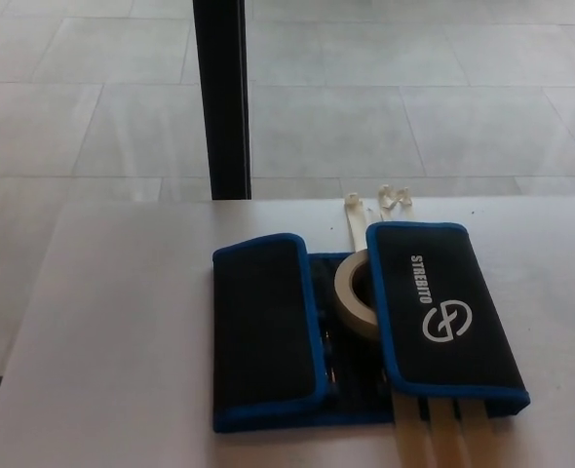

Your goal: The robot uses its right hand to open a black folded toolkit cover kept in the middle of the desk

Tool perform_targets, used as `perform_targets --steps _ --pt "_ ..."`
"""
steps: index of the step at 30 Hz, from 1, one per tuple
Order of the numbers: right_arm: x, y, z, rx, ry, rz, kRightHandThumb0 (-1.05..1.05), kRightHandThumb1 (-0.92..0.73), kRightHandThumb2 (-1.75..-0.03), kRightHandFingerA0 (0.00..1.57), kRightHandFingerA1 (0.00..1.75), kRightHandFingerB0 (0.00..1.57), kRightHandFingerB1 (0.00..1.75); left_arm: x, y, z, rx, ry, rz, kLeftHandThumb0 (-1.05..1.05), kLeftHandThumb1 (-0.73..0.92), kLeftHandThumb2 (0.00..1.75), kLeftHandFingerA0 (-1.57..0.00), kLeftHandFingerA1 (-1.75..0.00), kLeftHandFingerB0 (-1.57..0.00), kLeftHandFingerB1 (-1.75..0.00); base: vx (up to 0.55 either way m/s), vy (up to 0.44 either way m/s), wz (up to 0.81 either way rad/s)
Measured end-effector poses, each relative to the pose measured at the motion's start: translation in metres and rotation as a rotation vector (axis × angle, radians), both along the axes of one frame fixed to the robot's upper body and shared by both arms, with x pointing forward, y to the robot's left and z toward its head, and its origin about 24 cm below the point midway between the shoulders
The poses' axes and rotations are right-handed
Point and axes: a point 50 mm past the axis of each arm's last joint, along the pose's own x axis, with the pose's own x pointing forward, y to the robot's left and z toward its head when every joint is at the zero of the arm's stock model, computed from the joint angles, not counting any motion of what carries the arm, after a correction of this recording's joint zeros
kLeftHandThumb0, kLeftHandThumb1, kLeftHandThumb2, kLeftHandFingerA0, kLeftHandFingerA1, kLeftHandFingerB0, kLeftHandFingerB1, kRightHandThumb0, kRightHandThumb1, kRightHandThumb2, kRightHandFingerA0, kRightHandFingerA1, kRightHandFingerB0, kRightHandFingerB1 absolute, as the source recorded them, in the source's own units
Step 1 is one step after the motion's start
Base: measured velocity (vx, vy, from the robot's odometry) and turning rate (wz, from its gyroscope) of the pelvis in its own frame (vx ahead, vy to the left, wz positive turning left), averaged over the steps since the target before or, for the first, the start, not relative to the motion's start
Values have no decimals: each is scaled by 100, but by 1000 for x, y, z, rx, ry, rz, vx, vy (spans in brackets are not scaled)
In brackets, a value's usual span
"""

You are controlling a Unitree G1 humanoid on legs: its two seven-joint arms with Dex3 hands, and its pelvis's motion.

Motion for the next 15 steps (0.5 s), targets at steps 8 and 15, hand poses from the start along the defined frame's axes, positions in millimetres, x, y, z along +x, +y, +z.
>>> perform_targets --steps 8,15 --pt "21 62 -11 -178 89 235 -37 -45 -101 2 53 0 49 0 0 0 -5 0 4 -102 84 86 -28 -52 -23 -37 0 0 1" --pt "28 92 -29 -306 172 335 -37 -46 -103 2 53 0 49 0 0 0 -6 0 4 -103 84 87 -28 -50 -24 -37 0 0 0"
